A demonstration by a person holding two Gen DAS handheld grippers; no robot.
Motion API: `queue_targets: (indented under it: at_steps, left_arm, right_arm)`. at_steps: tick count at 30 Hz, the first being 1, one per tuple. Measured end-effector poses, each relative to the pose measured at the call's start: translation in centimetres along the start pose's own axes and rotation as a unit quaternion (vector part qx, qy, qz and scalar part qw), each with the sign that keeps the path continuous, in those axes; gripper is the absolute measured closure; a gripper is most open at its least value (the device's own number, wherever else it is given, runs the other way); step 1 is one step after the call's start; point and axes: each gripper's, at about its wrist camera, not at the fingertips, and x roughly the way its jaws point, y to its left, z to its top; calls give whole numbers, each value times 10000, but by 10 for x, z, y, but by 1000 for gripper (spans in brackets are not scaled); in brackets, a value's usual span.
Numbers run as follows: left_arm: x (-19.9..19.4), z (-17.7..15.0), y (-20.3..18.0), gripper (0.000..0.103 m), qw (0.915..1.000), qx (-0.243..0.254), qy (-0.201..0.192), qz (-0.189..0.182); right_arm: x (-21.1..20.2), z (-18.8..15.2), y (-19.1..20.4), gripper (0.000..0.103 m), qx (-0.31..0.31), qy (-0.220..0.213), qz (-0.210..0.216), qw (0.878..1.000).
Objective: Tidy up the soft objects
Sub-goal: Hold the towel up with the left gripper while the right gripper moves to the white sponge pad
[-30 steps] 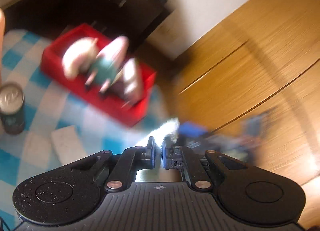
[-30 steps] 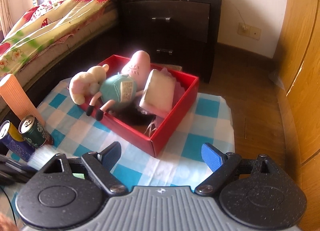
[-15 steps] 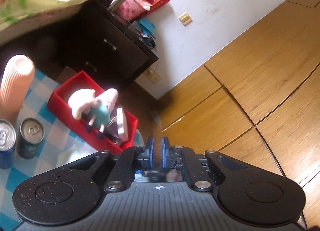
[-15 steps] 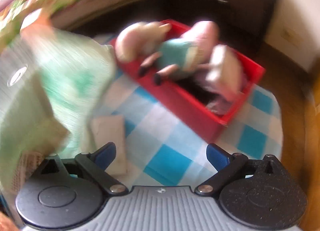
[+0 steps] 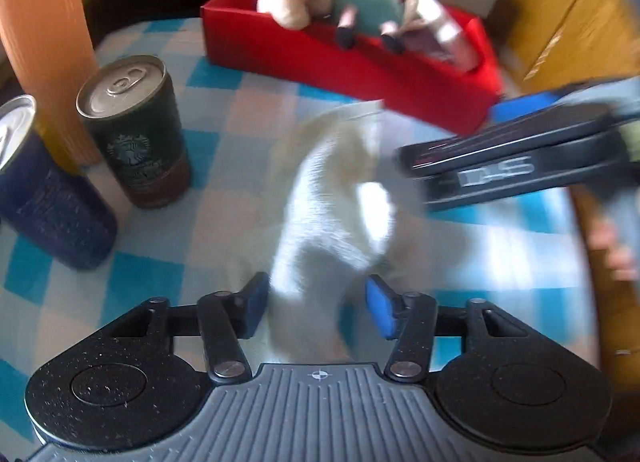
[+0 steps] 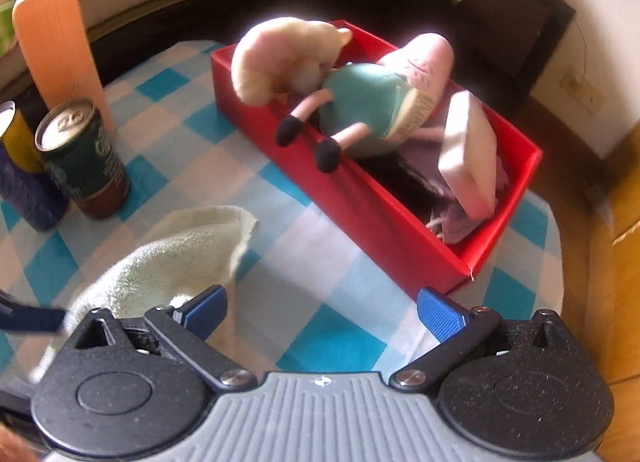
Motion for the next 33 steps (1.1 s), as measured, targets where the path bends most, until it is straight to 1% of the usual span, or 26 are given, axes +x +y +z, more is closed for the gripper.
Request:
queue_targets:
  at_steps: [1, 2, 3, 4, 6, 8, 10, 12, 13, 15, 17, 19, 20, 23, 25, 27, 30, 33]
  left_arm:
    - [6, 0, 6, 78, 9997, -206, 163, -4]
    - [4, 2, 13, 92, 9990, -383, 200, -122]
    - [-1, 5, 20, 98, 9970, -597, 316, -377]
    - [-10, 6, 29, 97, 9941, -818, 261, -667]
    - [-39, 9, 45, 97, 9854, -1192, -74, -1213]
    - [-72, 14, 65, 97, 9688, -1563, -454, -1871]
    - [-100, 17, 80, 97, 9511, -1800, -860, -2357]
    - [-125, 20, 93, 97, 9335, -1934, -1262, -2745]
    - [-140, 20, 94, 97, 9286, -1922, -1447, -2826]
    - [-155, 20, 96, 96, 9219, -1835, -1676, -2973]
    - [-156, 17, 98, 96, 9204, -1929, -1722, -2934]
    - [-149, 15, 103, 96, 9146, -2056, -1605, -3089]
    - [-147, 13, 104, 96, 9135, -2112, -1556, -3109]
    - [-152, 10, 104, 94, 9174, -1966, -1596, -3071]
    - [-152, 12, 104, 95, 9169, -1980, -1557, -3096]
    - [-152, 11, 107, 94, 9166, -1993, -1531, -3109]
    - [-152, 10, 113, 94, 9165, -2051, -1489, -3094]
    - [-152, 7, 120, 92, 9147, -2122, -1493, -3098]
  right_arm:
    - [-3, -1, -1, 21, -14, -47, -18, 10000]
    - [-6, -1, -2, 21, -29, -93, -31, 9999]
    - [-8, -1, -3, 21, -44, -129, -17, 9999]
    - [-10, -2, -5, 21, -34, -154, -6, 9999]
    - [-12, -2, -10, 21, 46, -178, -13, 9998]
    - [-13, -1, -12, 21, 128, -189, 57, 9997]
    - [-11, 0, -11, 21, 193, -163, 140, 9996]
    - [-8, 0, -7, 21, 214, -129, 99, 9996]
    - [-6, 0, -4, 21, 224, -116, 83, 9996]
    - [-3, -1, 4, 21, 148, -114, 236, 9995]
    - [2, 0, 14, 21, 39, -72, 317, 9995]
    - [8, 2, 26, 21, -112, -46, 301, 9995]
    - [10, 3, 31, 21, -183, -42, 307, 9994]
    - [18, 6, 44, 20, -372, -69, 233, 9990]
    - [23, 9, 52, 19, -578, -12, 160, 9982]
    - [26, 12, 54, 19, -580, 53, 278, 9979]
    - [33, 12, 60, 19, -603, 198, 598, 9962]
    - [42, 9, 67, 19, -739, 300, 643, 9947]
